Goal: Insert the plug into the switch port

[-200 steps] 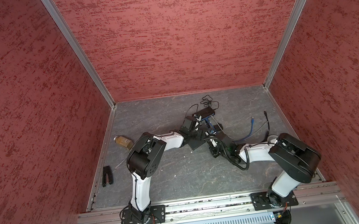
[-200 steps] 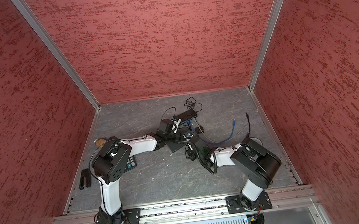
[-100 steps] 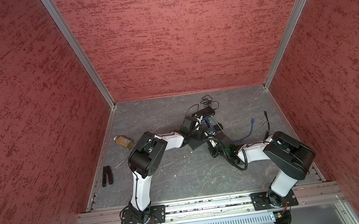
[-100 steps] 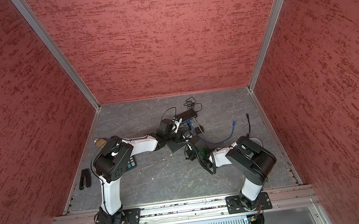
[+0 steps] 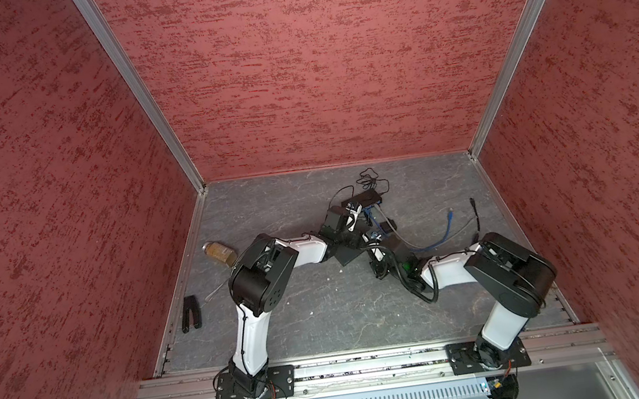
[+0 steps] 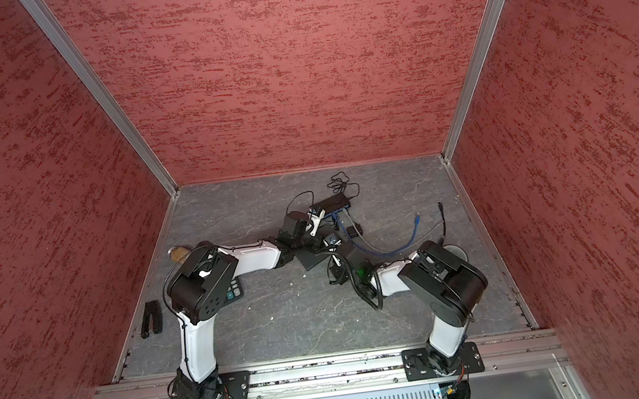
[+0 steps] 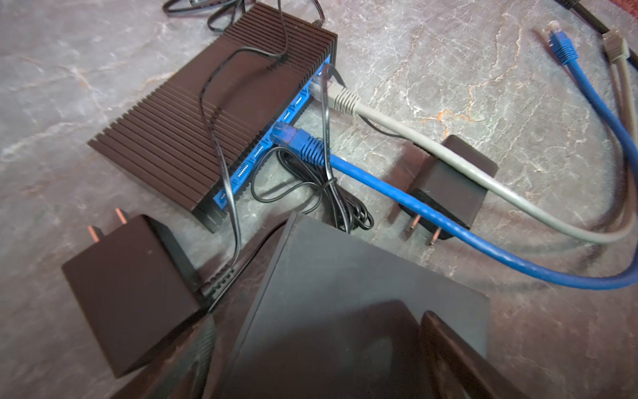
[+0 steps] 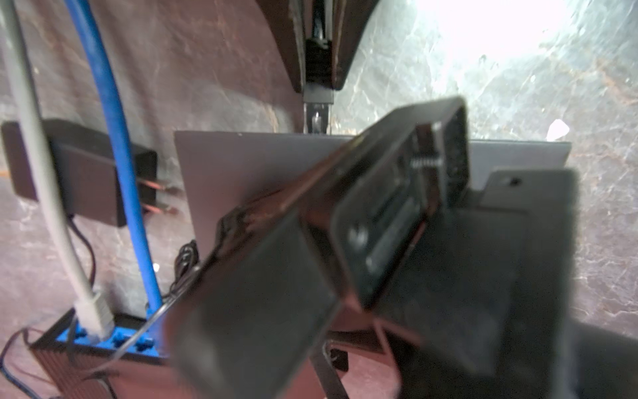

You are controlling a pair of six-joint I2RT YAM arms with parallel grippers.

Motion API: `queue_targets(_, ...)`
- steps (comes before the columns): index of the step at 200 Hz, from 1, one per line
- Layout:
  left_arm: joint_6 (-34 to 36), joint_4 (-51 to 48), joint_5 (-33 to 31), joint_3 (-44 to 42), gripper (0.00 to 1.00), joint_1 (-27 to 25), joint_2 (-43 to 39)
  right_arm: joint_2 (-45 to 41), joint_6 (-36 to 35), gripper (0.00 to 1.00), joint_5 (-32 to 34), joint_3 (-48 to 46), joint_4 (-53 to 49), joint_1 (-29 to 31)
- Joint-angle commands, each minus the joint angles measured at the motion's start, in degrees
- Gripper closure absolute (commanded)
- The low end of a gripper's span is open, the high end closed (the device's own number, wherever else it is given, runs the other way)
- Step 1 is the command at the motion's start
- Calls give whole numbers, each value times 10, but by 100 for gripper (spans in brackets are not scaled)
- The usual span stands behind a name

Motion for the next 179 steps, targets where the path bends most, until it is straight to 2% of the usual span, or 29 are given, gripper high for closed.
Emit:
queue_targets(1,10,-89,64,-21,8,-32,35,6,-17,92,-7,57,121,-2)
queue_targets(77,15,-87,78,-19,9,-39,39,17,-15,90,-1,81,109,-2)
queue_targets(122,15,-86,80,-19,9,-41,40,15,-9,86,14,73,103,-2)
queue_targets(179,6,-95,80,-10,8,-36,39,-6,-18,71,15,56,71,-2)
